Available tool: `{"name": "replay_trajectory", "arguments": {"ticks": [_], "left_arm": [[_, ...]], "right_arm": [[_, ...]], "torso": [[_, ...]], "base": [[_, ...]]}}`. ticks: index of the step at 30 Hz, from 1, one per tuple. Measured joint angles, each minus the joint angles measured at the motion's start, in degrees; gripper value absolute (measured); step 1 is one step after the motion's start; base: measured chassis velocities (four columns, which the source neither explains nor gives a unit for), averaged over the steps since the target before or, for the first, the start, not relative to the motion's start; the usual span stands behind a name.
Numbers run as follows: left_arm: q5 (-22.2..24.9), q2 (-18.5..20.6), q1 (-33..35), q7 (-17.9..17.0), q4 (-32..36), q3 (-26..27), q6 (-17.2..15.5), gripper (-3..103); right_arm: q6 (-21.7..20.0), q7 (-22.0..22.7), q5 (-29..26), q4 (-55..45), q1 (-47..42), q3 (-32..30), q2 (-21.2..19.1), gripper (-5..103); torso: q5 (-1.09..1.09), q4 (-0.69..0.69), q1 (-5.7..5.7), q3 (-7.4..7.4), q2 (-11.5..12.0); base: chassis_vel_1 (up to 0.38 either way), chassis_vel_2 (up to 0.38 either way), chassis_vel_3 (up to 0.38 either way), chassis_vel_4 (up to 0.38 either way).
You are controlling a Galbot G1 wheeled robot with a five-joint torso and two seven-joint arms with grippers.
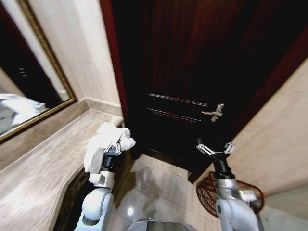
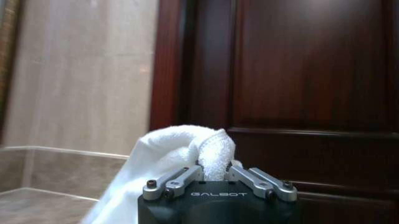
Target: Discard the used towel into the hamper.
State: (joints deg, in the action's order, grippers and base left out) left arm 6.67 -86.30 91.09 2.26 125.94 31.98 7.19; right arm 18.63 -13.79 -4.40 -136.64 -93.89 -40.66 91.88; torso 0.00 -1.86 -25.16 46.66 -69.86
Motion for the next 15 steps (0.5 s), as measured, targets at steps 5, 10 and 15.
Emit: {"name": "replay_trajectory", "arguments": {"ticks": [5,10,15], "left_arm": [[0.09,0.12,-0.31,-0.04,-0.33,0.02,0.0,6],[1.07,0.89,-1.35,-0.18,-1.33,-0.05,-0.51,6],[1.75,1.52,-1.8,-0.5,-1.51,-0.07,-1.08,6]], "right_arm": [[-1.0,0.95,-1.12,-1.84,-3.19,-0.96,0.21,100],[-0.9,1.62,-2.1,-2.4,-5.86,-2.21,0.25,100],[-0.72,2.93,-2.24,-2.78,-7.27,-2.52,0.26,100]], "torso": [[0.01,0.0,0.01,0.0,0.0],[0.01,0.0,0.01,0.0,0.0],[0.01,0.0,0.0,0.0,0.0]], "base": [[-0.1,-0.132,-0.134,-0.111],[-0.128,-0.124,-0.124,-0.132],[-0.129,-0.133,-0.113,-0.125]]}}
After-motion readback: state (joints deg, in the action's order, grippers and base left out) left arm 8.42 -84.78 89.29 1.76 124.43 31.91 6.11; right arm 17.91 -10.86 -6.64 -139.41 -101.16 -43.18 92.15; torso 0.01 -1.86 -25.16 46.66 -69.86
